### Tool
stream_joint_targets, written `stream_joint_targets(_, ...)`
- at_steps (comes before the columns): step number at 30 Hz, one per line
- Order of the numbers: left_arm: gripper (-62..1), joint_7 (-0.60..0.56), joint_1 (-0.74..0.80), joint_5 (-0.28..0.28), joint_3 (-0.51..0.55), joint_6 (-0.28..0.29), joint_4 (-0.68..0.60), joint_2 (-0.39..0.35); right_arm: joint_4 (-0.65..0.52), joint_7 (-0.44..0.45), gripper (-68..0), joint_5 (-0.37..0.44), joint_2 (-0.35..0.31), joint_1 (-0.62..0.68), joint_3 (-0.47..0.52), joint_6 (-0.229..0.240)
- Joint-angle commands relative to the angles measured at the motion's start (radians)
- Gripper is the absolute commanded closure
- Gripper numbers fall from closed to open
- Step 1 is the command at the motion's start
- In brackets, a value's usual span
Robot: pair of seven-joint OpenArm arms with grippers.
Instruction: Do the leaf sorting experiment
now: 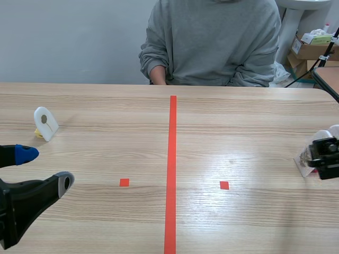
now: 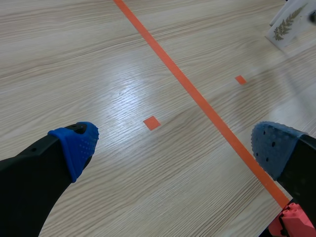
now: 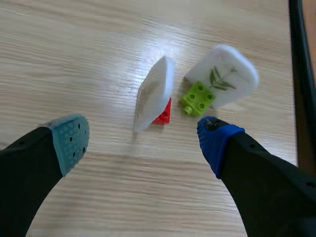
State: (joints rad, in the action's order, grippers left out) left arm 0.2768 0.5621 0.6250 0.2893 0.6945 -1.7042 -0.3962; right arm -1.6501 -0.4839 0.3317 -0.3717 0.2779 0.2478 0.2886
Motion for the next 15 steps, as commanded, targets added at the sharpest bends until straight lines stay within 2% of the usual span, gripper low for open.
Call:
stream_joint_targets(1,-62.3,-0.014,0.0,0.011,0.004,0.002,-0.023,0.002,-0.068,0.01,-45.0,0.054,-0.031,0.05,0.03,0.041)
stream_joint_targets(6,-62.3,-0.014,0.0,0.011,0.004,0.002,-0.023,0.002,-0.232,0.003,-45.0,0.26,-0.061,0.164,0.098,0.251)
stream_joint_targets(11,-62.3,-0.018,0.0,0.012,0.004,0.002,-0.023,0.002,-0.262,-0.052,-45.0,0.452,-0.083,0.177,0.1,0.457)
stream_joint_targets(15,-62.3,-0.023,0.0,0.023,0.004,0.002,-0.023,0.002,-0.262,-0.093,-45.0,0.57,-0.097,0.177,0.099,0.457)
